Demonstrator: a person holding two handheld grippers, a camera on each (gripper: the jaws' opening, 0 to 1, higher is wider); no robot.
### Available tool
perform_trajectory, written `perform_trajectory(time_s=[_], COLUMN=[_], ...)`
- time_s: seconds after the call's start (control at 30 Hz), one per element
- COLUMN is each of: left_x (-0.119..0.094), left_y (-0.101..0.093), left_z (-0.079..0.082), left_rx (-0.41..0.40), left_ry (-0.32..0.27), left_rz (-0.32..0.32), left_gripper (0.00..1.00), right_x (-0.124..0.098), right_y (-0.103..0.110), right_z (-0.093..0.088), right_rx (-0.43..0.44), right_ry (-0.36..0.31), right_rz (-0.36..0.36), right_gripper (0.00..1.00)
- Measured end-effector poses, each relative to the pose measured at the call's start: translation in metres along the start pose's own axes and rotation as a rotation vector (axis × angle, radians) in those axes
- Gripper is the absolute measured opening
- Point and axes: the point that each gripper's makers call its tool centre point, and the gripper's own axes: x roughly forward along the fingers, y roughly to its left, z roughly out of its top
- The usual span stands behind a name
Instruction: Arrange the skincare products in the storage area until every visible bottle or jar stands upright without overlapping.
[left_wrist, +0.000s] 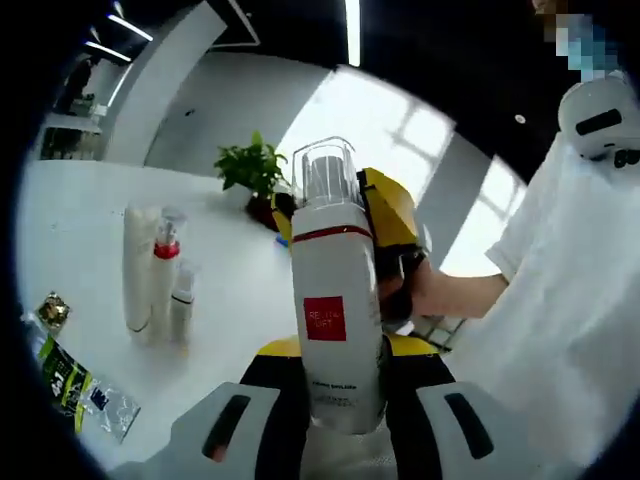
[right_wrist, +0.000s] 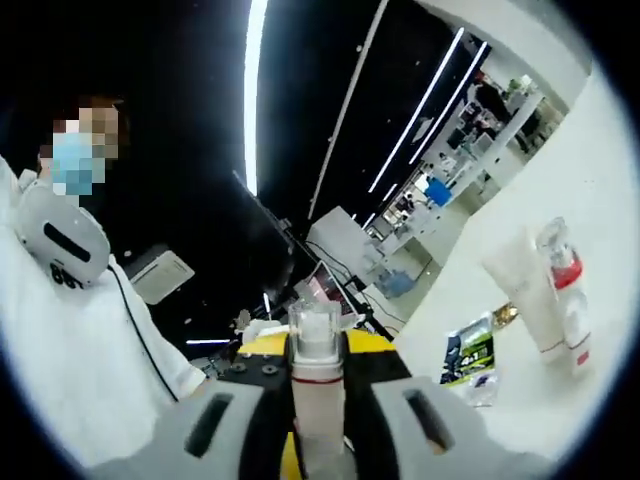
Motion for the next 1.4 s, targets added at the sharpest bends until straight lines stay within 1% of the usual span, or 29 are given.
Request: perform_trajectory(time_s=[0.2, 0.27, 0.3, 0.37, 0.4, 0.43, 0.47, 0.5, 0.53, 0.57, 0.6, 0.63, 0.7, 0.73, 0.77, 0.83, 0.93, 0.97, 1.0, 1.03, 1.07, 1.1, 1.13, 1.17, 1.2, 1.23, 1.27, 1.33, 1.4], left_x=[-0.009, -0.01, -0.011, -0.013, -0.013, -0.015, -0.017, -0.019, -0.019, -0.021, -0.022, -0.025, -0.027, -0.027, -0.026, -0.026, -0.026, -0.026, -0.021, -0.019, -0.018, -0.016, -0.013, -0.013, -0.013, -0.013, -0.013, -0.012, -0.013], left_y=[-0.001, 0.0, 0.004, 0.017, 0.029, 0.036, 0.044, 0.052, 0.056, 0.061, 0.066, 0.073, 0.079, 0.08, 0.081, 0.085, 0.085, 0.085, 0.079, 0.075, 0.071, 0.066, 0.059, 0.055, 0.052, 0.051, 0.047, 0.034, 0.026], left_z=[0.005, 0.005, 0.006, 0.006, 0.006, 0.007, 0.008, 0.008, 0.009, 0.012, 0.015, 0.017, 0.019, 0.019, 0.018, 0.015, 0.008, 0.006, 0.001, -0.001, -0.002, -0.002, -0.005, -0.008, -0.005, -0.002, -0.001, 0.006, 0.014], left_rx=[0.001, 0.004, 0.017, 0.039, 0.058, 0.092, 0.12, 0.14, 0.154, 0.2, 0.245, 0.299, 0.347, 0.366, 0.375, 0.397, 0.392, 0.389, 0.382, 0.369, 0.364, 0.364, 0.345, 0.337, 0.355, 0.351, 0.329, 0.271, 0.254], left_ry=[-0.019, -0.02, -0.019, -0.006, 0.002, 0.008, 0.016, 0.032, 0.037, 0.044, 0.049, 0.064, 0.078, 0.085, 0.093, 0.111, 0.145, 0.15, 0.163, 0.167, 0.171, 0.173, 0.186, 0.209, 0.206, 0.195, 0.189, 0.153, 0.134], left_rz=[0.018, 0.027, 0.052, 0.141, 0.221, 0.278, 0.331, 0.401, 0.434, 0.486, 0.536, 0.603, 0.677, 0.697, 0.71, 0.737, 0.715, 0.699, 0.633, 0.597, 0.562, 0.517, 0.457, 0.422, 0.396, 0.378, 0.346, 0.266, 0.209], left_gripper=[0.23, 0.22, 0.22, 0.22, 0.22, 0.22, 0.22, 0.22, 0.22, 0.22, 0.22, 0.22, 0.22, 0.22, 0.22, 0.22, 0.22, 0.22, 0.23, 0.23, 0.26, 0.28, 0.3, 0.3, 0.29, 0.29, 0.29, 0.29, 0.29], right_x=[-0.004, -0.004, -0.004, -0.002, -0.001, -0.002, -0.003, -0.003, -0.004, -0.004, -0.004, -0.004, -0.007, -0.008, -0.009, -0.009, -0.01, -0.009, -0.008, -0.008, -0.008, -0.006, -0.004, -0.003, -0.004, -0.003, -0.002, -0.001, -0.003], right_y=[0.007, 0.006, 0.004, -0.005, -0.019, -0.028, -0.041, -0.047, -0.055, -0.059, -0.06, -0.065, -0.076, -0.08, -0.08, -0.078, -0.075, -0.072, -0.067, -0.065, -0.059, -0.052, -0.042, -0.037, -0.033, -0.03, -0.022, -0.013, -0.007], right_z=[-0.004, -0.005, -0.005, -0.005, -0.005, -0.007, -0.009, -0.011, -0.014, -0.016, -0.016, -0.013, -0.015, -0.015, -0.014, -0.017, -0.021, -0.022, -0.023, -0.022, -0.023, -0.022, -0.021, -0.021, -0.022, -0.023, -0.022, -0.023, -0.026], right_rx=[-0.038, -0.048, -0.052, -0.059, -0.034, -0.029, -0.027, -0.042, -0.045, -0.037, -0.04, -0.008, 0.091, 0.114, 0.123, 0.104, 0.047, 0.029, 0.002, -0.032, -0.079, -0.105, -0.14, -0.173, -0.202, -0.22, -0.229, -0.22, -0.243], right_ry=[0.067, 0.078, 0.078, 0.07, 0.055, 0.055, 0.051, 0.051, 0.046, 0.044, 0.04, 0.002, -0.05, -0.075, -0.107, -0.103, -0.064, -0.051, -0.028, -0.012, 0.026, 0.049, 0.08, 0.105, 0.147, 0.167, 0.182, 0.214, 0.263], right_rz=[0.044, 0.037, 0.026, -0.021, -0.101, -0.151, -0.222, -0.255, -0.31, -0.341, -0.342, -0.39, -0.472, -0.5, -0.511, -0.515, -0.511, -0.485, -0.449, -0.432, -0.395, -0.35, -0.292, -0.26, -0.233, -0.211, -0.159, -0.097, -0.05], right_gripper=[0.18, 0.18, 0.18, 0.19, 0.2, 0.21, 0.24, 0.3, 0.33, 0.36, 0.35, 0.33, 0.27, 0.24, 0.23, 0.22, 0.21, 0.2, 0.2, 0.2, 0.18, 0.18, 0.18, 0.18, 0.18, 0.18, 0.18, 0.18, 0.18])
